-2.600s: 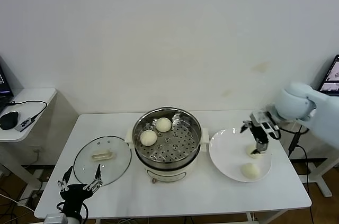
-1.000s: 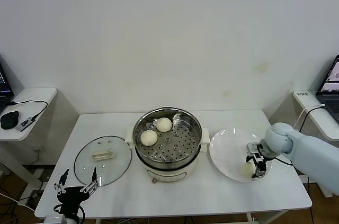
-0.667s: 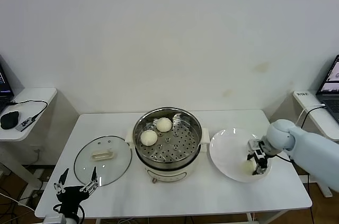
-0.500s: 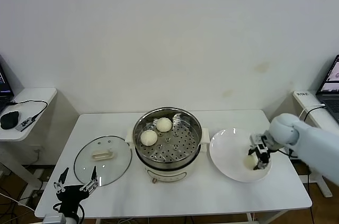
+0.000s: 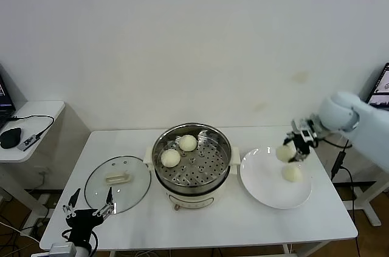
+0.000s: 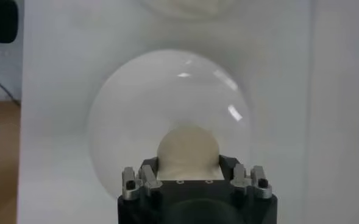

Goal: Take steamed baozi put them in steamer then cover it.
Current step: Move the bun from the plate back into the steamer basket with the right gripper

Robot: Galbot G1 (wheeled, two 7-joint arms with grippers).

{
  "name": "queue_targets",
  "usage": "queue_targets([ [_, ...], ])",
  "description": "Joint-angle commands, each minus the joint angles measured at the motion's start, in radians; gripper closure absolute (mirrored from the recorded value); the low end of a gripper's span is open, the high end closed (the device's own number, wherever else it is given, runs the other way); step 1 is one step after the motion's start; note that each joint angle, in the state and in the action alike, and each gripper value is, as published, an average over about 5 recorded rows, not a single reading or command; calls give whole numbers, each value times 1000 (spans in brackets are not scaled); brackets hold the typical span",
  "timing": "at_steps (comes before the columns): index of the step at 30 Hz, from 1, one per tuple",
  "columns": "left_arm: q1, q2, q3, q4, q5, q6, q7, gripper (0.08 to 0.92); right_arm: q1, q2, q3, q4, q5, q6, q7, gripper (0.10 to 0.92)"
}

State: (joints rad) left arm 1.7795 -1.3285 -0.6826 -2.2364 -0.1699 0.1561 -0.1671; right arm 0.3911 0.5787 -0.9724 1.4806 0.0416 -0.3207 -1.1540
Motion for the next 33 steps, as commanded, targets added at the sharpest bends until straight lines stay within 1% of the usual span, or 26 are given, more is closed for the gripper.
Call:
queue_targets([
  [1, 2, 1, -5, 1, 0, 0, 0, 177, 302, 221, -164, 1, 142, -19, 64, 397],
  [7, 8, 5, -17, 17, -7, 0, 1, 177, 286, 345, -197, 12, 219, 6, 158, 397],
  [10, 18, 5, -23, 13, -9, 0, 1, 177, 251, 405, -210, 5, 249, 64, 192, 397],
  [15, 28, -4, -31, 2, -4, 0, 1, 177, 211, 485, -266, -1, 233, 181, 205, 397],
  [20, 39, -12, -34, -4, -1, 0, 0, 177, 179, 534, -307, 5, 153, 272, 196, 397],
  [28, 40, -36, -37, -12, 5, -2, -2, 177, 125, 575, -339, -3, -60, 400, 183, 397],
  [33, 45, -46, -42, -17, 6, -5, -3, 177, 94, 580, -342, 2, -103, 449, 197, 397],
])
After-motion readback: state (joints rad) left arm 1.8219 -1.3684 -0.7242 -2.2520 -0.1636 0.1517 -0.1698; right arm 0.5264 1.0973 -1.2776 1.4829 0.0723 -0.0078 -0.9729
